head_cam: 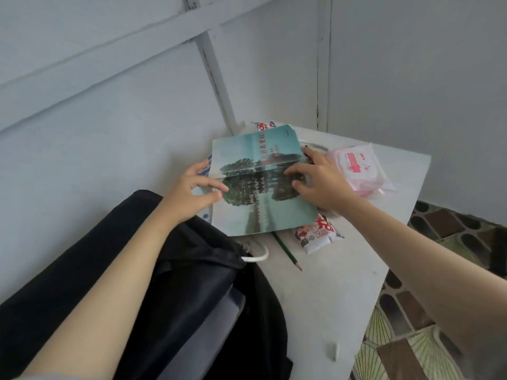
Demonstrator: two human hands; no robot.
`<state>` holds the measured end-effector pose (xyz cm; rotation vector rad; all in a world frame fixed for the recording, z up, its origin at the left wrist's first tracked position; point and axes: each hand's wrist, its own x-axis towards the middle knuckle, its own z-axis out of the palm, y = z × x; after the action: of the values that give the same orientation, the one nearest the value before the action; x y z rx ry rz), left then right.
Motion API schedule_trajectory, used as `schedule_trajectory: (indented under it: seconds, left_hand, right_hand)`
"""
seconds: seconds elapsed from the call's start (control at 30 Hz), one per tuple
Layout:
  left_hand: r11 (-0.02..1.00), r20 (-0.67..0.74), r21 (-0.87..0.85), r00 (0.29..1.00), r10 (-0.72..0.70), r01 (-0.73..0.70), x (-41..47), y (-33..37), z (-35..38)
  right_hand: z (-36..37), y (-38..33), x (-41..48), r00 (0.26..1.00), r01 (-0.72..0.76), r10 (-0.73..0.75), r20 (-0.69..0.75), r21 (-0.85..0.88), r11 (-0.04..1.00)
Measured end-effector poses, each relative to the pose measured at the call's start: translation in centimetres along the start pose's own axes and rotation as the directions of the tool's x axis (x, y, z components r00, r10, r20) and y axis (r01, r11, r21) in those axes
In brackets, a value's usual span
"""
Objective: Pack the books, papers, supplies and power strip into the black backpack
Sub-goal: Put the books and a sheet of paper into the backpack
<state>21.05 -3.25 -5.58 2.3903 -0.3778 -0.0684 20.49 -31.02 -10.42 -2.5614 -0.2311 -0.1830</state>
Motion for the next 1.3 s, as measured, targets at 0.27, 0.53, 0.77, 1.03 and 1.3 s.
schedule_trajectory:
  seconds: [0.27, 0.53, 0.77, 1.03, 1.3]
  left_hand:
    - [0.984, -0.064, 0.166, 0.995, 0.075, -0.064, 3.4, -2.0, 2.5]
    - [0.962, -0.412, 0.147, 0.870, 0.270, -0.229, 3.3, 2.9, -0.5]
    - [0.931, -0.397, -0.048, 0.862, 0.314, -0.361, 1.2, 7.1, -3.7]
    - [0.833, -0.328, -0.505, 0.943, 0.054, -0.224, -1.9, 8.2, -5.2]
    - [0.870, -0.154, -0.486, 0.988, 0.009, -0.084, -6.7, 9.4, -4.2]
  right_hand:
    - [-0.6, 1.0, 2.2, 0.996, 0.088, -0.085, -0.037, 0.081, 0.993]
    - [-2.4, -0.2, 2.7, 0.948, 0.172, -0.046, -0.315, 0.386, 0.906]
    - [-4.7, -2.8, 0.4, 0.942, 0.238, -0.003, -0.336, 0.661, 0.711]
    - [-6.4, -4.0, -3.4, 0.997, 0.073, 0.011, -0.078, 0.962, 0.262]
    - [-6.8, -6.6, -9.1, 0.995, -0.098, 0.029, 0.095, 0.989, 0.108]
